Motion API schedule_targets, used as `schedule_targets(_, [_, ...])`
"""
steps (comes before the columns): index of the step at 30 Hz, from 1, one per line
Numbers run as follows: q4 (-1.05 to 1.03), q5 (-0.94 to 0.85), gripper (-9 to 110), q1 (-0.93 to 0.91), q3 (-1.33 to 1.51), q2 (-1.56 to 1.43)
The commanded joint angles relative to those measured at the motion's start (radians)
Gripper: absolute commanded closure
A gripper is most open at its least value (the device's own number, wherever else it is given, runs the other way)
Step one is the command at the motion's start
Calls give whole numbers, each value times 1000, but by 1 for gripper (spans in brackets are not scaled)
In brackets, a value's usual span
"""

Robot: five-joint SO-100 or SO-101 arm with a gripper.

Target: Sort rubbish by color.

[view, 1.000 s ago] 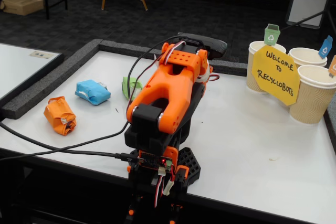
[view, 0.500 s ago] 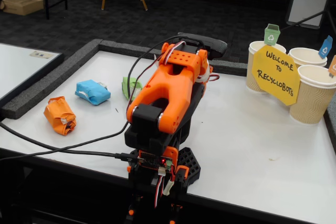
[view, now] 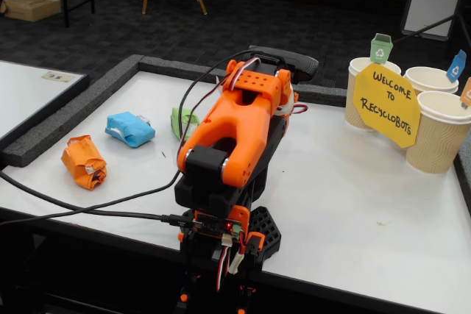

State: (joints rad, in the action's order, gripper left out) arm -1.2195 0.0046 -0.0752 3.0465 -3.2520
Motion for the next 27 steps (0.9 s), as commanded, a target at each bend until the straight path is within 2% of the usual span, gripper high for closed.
schedule_targets(1, [0,-5,100,-23,-31,-37])
schedule_targets(27, [12,-9,100,-14,-31,-37])
